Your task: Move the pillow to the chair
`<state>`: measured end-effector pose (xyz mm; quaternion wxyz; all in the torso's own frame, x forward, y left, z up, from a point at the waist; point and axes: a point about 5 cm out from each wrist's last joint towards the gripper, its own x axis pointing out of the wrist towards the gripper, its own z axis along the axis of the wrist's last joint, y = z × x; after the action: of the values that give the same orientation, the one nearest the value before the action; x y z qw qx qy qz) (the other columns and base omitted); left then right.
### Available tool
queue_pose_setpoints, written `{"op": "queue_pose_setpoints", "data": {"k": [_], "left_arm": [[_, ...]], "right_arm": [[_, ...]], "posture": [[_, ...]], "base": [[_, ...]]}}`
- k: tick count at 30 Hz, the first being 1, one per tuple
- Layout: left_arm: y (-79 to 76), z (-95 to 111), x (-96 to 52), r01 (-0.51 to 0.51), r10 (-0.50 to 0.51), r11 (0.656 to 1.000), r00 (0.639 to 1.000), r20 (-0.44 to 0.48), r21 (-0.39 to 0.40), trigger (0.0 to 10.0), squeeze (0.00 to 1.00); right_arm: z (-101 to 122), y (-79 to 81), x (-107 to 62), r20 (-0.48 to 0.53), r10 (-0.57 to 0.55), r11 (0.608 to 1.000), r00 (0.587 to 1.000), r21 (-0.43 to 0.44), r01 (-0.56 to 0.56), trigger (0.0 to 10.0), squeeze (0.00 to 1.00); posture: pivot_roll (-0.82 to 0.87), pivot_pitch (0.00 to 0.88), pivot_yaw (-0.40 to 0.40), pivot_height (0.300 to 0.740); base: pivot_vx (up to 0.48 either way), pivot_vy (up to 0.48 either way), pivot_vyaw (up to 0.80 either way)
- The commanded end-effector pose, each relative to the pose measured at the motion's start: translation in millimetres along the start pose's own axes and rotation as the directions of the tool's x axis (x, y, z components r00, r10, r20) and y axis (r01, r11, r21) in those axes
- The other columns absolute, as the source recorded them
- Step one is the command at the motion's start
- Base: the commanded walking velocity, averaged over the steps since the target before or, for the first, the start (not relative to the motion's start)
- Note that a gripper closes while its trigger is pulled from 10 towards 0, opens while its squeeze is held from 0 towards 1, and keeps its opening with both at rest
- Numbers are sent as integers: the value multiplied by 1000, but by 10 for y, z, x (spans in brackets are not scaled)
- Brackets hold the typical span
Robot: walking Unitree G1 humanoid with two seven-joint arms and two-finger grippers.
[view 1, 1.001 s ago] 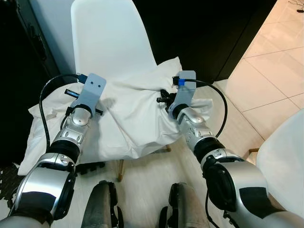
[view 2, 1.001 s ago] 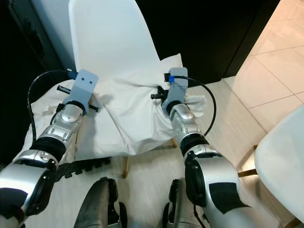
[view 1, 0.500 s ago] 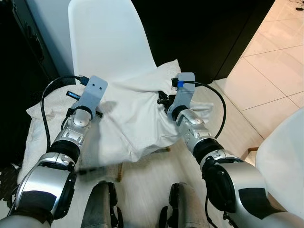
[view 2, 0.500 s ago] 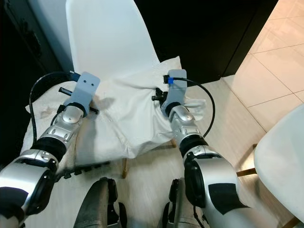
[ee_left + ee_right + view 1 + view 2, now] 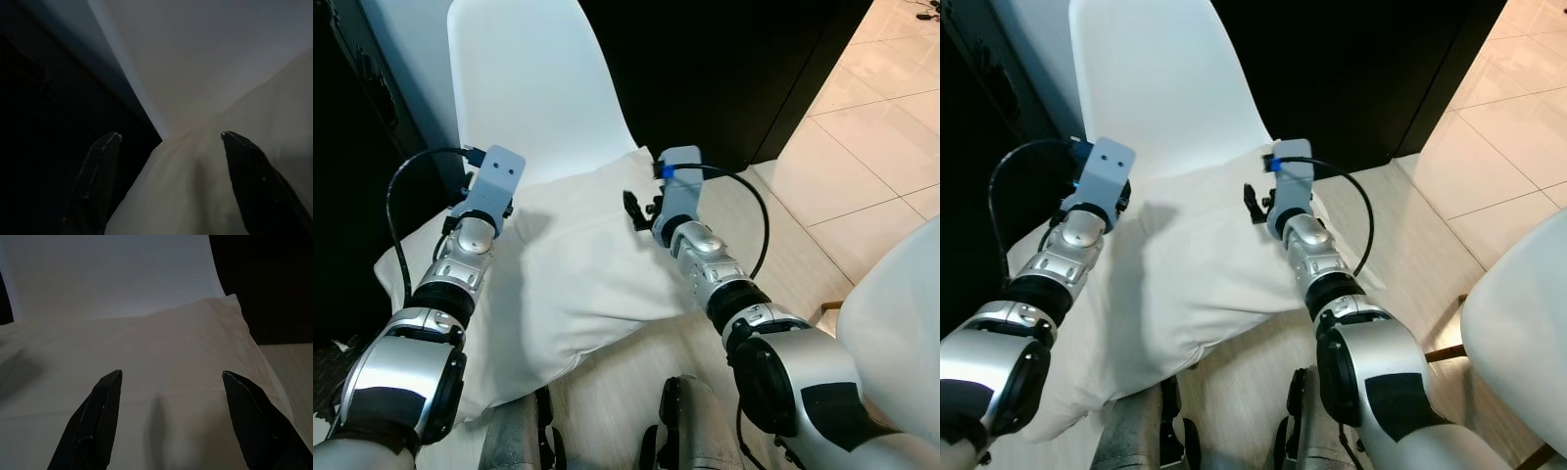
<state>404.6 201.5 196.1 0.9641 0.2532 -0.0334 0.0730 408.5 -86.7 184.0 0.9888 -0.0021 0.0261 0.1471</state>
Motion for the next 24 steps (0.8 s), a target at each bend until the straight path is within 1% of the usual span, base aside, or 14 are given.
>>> {"op": "queue_pose_setpoints", "data": {"k": [1, 2, 3, 4, 5, 6, 9, 10, 12, 13, 15, 17, 19, 24], "left_arm": [[46, -64, -15, -15, 15, 1000, 1000, -19, 0, 10000, 75], [46, -64, -15, -15, 15, 1000, 1000, -19, 0, 10000, 75], [50, -34, -12, -13, 13, 1000, 1000, -1, -24, 10000, 0], [54, 34, -5, -7, 10, 997, 999, 33, -83, 10000, 0], [54, 34, -5, -7, 10, 997, 999, 33, -83, 10000, 0], [59, 102, -3, 7, 4, 989, 997, 71, -149, 10000, 0], [50, 206, -84, 48, 10, 939, 986, 166, -342, 10000, 0], [50, 206, -84, 48, 10, 939, 986, 166, -342, 10000, 0], [-42, 130, -211, 71, 3, 878, 988, 153, -474, 10000, 0], [-138, 44, -277, 77, -12, 878, 990, 139, -473, 10000, 0], [-320, -170, -429, 62, -27, 915, 995, 92, -399, 10000, 0], [-359, -217, -467, 58, -29, 924, 996, 82, -378, 10000, 0], [-543, -262, -602, 116, -77, 938, 989, 129, -327, 10000, 0], [-529, -312, -619, 113, -79, 937, 990, 115, -331, 10000, 0]], "right_arm": [[-63, -62, -23, -19, -23, 1000, 1000, 20, 23, 10000, 0], [-63, -62, -23, -19, -23, 1000, 1000, 20, 23, 10000, 0], [-33, -80, -22, 0, -20, 998, 1000, 53, 20, 10000, 0], [34, -112, -19, 40, -18, 994, 999, 105, 14, 10000, 0], [34, -112, -19, 40, -18, 994, 999, 105, 14, 10000, 0], [99, -144, -19, 80, -17, 990, 997, 139, 5, 10000, 0], [208, -275, -63, 186, -40, 985, 982, 173, 8, 10000, 0], [208, -275, -63, 186, -40, 985, 982, 173, 8, 10000, 0], [144, -316, -116, 214, -37, 989, 976, 150, 5, 10000, 0], [63, -333, -146, 198, -48, 995, 979, 92, 30, 10000, 0], [-152, -343, -224, 166, -51, 996, 985, 81, 37, 10000, 0], [-202, -345, -244, 160, -51, 996, 986, 86, 38, 10000, 0], [-475, -380, -355, 101, -85, 996, 991, 22, 83, 10000, 0], [-439, -432, -355, 110, -105, 994, 988, 6, 105, 10000, 0]], "posture": [[126, 222, -59, 607], [126, 222, -59, 607], [125, 216, -58, 607], [119, 210, -59, 607], [119, 210, -59, 607], [114, 208, -61, 607], [100, 158, -55, 607], [100, 158, -55, 607], [93, 142, -54, 607], [88, 158, -58, 607], [85, 155, -61, 607], [85, 155, -61, 607], [70, 109, -40, 607], [59, 111, -26, 607]], "base": [[0, 0, 0], [0, 0, 0], [0, 0, 0], [0, 0, 0], [0, 0, 0], [0, 0, 0], [0, 0, 0], [0, 0, 0], [0, 0, 0], [0, 0, 0], [0, 0, 0], [0, 0, 0], [0, 0, 0], [0, 0, 0]]}}
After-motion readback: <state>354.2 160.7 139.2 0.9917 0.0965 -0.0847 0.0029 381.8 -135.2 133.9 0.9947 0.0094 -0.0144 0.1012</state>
